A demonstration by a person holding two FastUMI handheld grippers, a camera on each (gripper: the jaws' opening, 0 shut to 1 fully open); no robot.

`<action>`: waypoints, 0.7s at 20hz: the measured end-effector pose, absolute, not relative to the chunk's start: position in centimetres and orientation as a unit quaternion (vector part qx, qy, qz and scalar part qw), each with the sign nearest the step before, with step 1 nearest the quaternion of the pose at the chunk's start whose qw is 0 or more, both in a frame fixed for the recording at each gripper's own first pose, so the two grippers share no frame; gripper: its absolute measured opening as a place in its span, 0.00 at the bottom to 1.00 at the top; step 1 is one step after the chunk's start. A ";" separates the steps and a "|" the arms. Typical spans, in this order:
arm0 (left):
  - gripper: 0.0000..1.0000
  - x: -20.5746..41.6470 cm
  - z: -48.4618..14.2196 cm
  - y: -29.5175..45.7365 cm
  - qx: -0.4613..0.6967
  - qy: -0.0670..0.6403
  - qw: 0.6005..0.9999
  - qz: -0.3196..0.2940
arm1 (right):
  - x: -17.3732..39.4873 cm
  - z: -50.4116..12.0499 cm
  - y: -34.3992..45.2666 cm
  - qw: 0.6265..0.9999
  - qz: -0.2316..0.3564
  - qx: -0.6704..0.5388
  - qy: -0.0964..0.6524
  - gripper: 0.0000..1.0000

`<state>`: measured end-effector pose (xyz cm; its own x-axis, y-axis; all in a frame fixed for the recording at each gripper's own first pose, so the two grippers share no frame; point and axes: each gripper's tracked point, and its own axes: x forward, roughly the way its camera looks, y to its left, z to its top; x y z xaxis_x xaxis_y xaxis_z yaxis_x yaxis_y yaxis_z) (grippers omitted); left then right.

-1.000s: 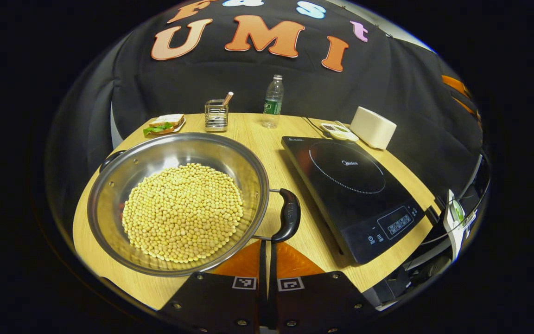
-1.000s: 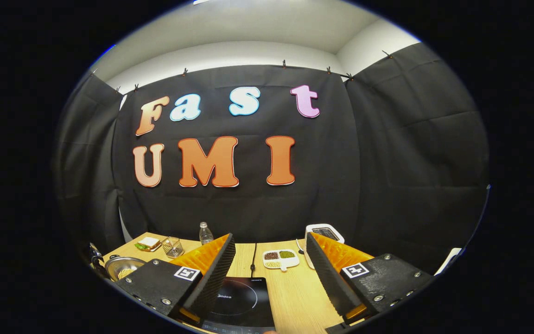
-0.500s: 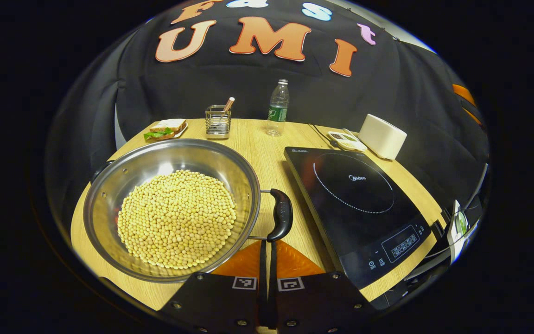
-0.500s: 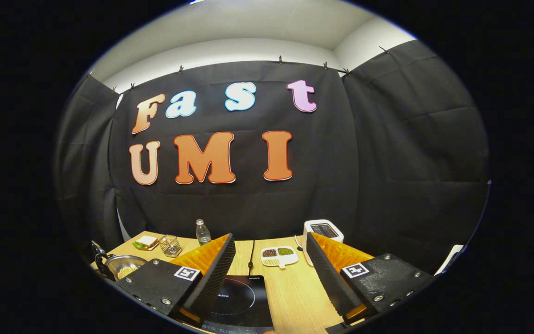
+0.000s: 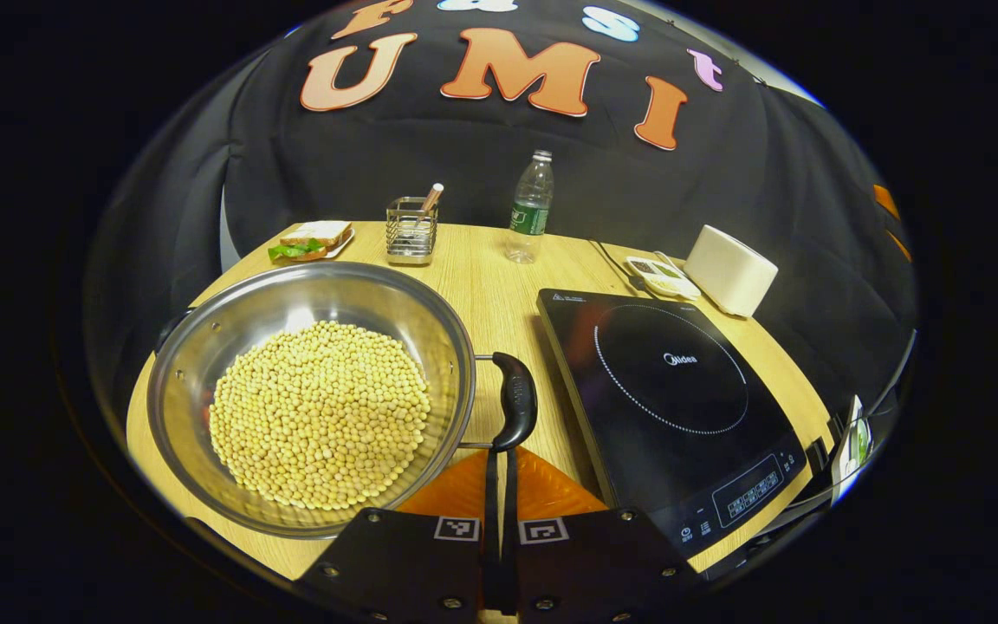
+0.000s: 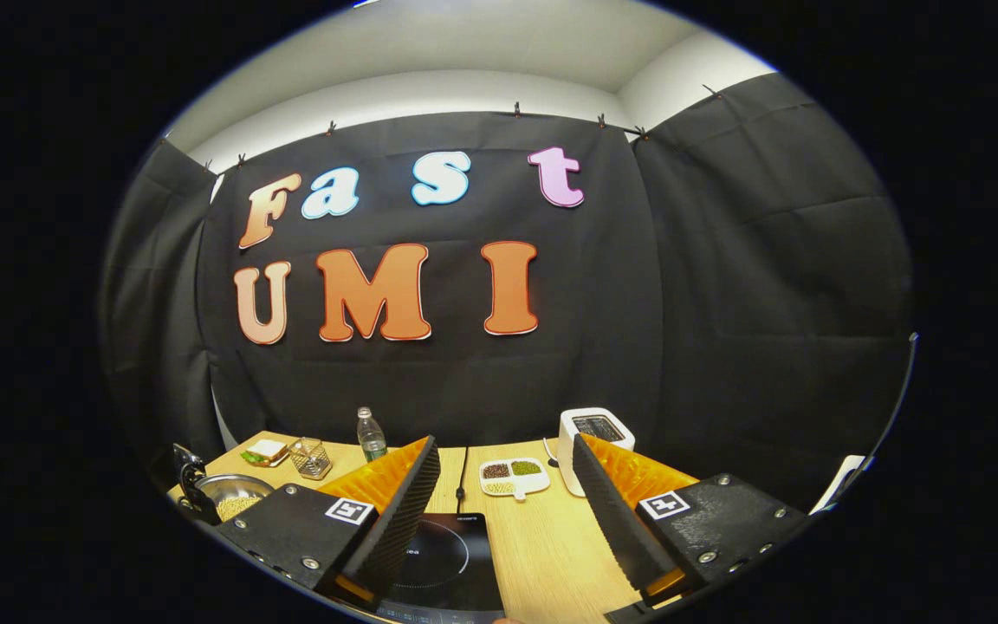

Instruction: First push the handle of the pot to place it horizontally, then grasp the pot with both hands and set it on the induction cooktop.

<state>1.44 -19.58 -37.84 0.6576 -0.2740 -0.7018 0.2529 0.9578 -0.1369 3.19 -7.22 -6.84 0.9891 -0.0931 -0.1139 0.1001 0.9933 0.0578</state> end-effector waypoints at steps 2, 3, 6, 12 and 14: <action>0.02 1.8 -37.9 -19.8 -0.016 0.388 0.910 -0.144 | 3.3 -7.1 -7.4 0.997 -0.050 0.030 0.058 0.96; 0.02 2.2 -37.9 -19.9 -0.014 0.387 0.910 -0.146 | 3.4 -7.2 -7.4 0.997 -0.051 0.030 0.059 0.96; 0.02 2.7 -38.2 -20.3 -0.007 0.386 0.911 -0.146 | 3.5 -7.4 -7.9 0.996 -0.056 0.029 0.060 0.96; 0.02 3.5 -38.3 -20.6 0.006 0.385 0.910 -0.151 | 3.7 -7.8 -8.2 0.995 -0.064 0.031 0.063 0.96; 0.02 3.2 -38.1 -20.6 0.011 0.386 0.909 -0.155 | 3.7 -7.6 -8.1 0.995 -0.067 0.030 0.063 0.96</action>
<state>3.21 -20.60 -38.08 0.6541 -0.2744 -0.7049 0.2906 0.9515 -0.1008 3.65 -8.10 -7.62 0.9830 -0.1293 -0.1303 0.1369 0.9892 0.0516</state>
